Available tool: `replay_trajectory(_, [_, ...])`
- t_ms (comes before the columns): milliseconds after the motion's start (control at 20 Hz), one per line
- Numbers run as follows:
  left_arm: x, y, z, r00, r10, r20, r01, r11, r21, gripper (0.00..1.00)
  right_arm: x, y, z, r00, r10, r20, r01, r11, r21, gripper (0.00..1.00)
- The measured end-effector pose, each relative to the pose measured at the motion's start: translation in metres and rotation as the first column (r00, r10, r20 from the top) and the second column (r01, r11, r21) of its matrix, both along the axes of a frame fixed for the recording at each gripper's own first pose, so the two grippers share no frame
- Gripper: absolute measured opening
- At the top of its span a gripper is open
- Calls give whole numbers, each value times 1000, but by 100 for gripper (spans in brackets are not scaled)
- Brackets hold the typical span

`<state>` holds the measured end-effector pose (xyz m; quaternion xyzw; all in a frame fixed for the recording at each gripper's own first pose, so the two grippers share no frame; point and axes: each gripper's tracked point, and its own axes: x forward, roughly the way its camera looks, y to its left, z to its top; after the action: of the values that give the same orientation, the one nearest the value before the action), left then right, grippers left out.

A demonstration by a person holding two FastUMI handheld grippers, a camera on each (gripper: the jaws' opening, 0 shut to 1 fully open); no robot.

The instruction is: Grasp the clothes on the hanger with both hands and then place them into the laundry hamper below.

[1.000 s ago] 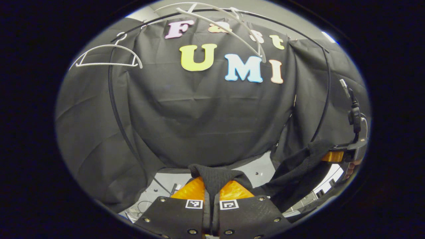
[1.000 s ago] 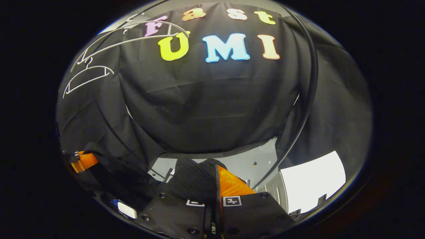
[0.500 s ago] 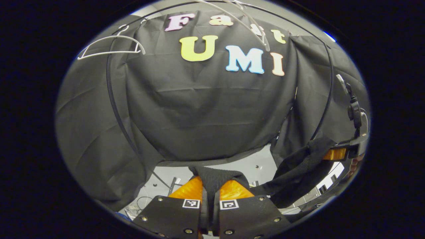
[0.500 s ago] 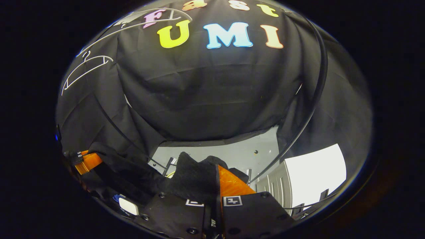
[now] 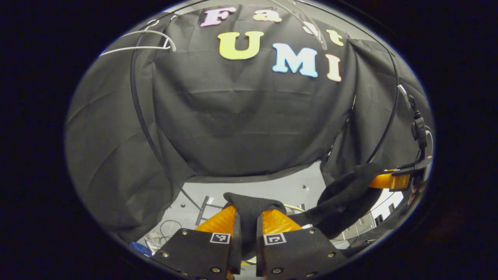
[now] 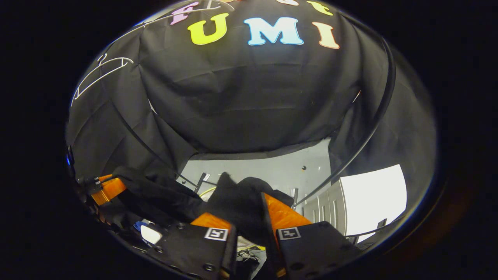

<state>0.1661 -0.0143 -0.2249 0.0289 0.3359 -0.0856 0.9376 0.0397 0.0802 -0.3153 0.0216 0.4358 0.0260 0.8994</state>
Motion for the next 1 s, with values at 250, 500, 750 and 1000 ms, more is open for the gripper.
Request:
replay_trajectory(250, [-5,-3,-6,1000,-22,0,22,1000,2,68,-3,6,10,1000,16,27,-16,1000,15,72])
replay_trajectory(500, [-8,-2,4,1000,12,15,-12,1000,-2,93,-19,-3,18,998,-1,56,1,1000,5,100])
replay_trajectory(750, [-32,-5,11,999,40,10,-40,999,6,93,-23,-31,37,993,-30,114,31,999,-8,98])
replay_trajectory(1000, [-47,-18,49,995,73,69,-77,995,62,93,-30,-73,56,982,-33,185,37,999,-19,98])
